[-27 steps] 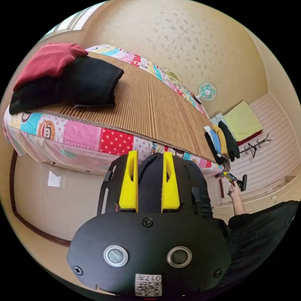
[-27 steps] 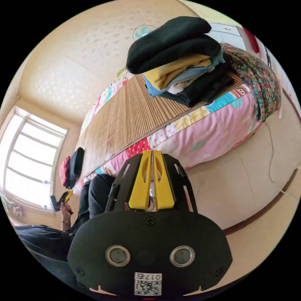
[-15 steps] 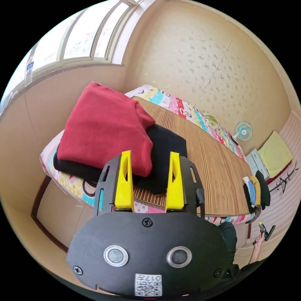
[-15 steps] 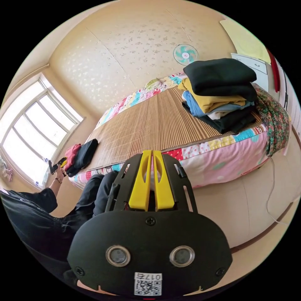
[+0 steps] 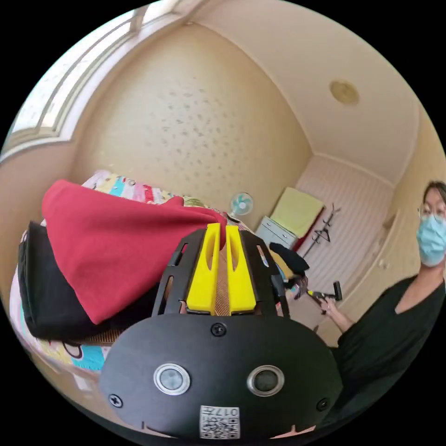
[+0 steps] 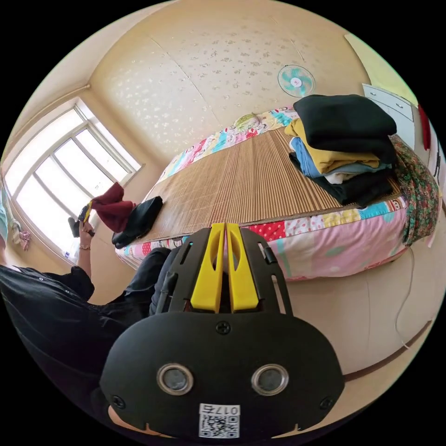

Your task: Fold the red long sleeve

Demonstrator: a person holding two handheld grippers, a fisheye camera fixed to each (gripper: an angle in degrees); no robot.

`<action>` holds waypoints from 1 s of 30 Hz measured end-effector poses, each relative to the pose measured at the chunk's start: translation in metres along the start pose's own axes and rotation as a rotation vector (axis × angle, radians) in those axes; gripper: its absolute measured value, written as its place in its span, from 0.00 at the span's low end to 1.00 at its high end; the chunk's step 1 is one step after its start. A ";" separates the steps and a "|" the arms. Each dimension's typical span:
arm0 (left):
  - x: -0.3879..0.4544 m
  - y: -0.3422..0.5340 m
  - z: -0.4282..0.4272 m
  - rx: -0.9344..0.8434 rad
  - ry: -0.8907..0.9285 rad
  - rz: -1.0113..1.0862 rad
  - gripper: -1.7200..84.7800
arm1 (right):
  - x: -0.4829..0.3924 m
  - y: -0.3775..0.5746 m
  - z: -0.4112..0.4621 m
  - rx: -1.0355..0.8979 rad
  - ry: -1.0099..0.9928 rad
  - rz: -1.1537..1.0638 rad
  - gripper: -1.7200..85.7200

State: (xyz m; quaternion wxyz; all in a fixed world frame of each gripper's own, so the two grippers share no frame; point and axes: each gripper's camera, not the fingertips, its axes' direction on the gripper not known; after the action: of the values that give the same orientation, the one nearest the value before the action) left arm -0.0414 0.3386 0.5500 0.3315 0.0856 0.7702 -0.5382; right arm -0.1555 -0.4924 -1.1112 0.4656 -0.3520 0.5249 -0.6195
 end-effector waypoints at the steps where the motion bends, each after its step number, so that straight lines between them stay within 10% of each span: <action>1: 0.023 0.004 0.005 -0.019 0.051 0.063 0.04 | 0.003 -0.003 -0.001 0.037 -0.062 -0.004 0.03; 5: 0.130 0.085 0.070 -0.265 0.303 0.210 0.06 | 0.008 -0.009 0.017 0.044 -0.145 -0.012 0.03; 11: 0.157 0.274 0.197 -0.650 0.534 -0.211 0.06 | 0.010 0.011 0.102 -0.135 -0.331 0.001 0.07; 21: 0.127 0.249 0.136 -0.625 0.262 -0.182 0.15 | 0.028 0.044 0.228 -0.439 -0.386 0.129 0.10; 30: 0.127 0.231 0.141 -0.390 0.334 -0.466 0.23 | -0.084 0.032 0.182 -0.336 -0.870 -0.293 0.05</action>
State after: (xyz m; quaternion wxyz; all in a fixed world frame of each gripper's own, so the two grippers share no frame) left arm 0.0335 0.2788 0.2661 0.0792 -0.0709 0.9010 -0.4206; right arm 0.0465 -0.4723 -1.1010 0.4865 -0.7187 0.3192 -0.3807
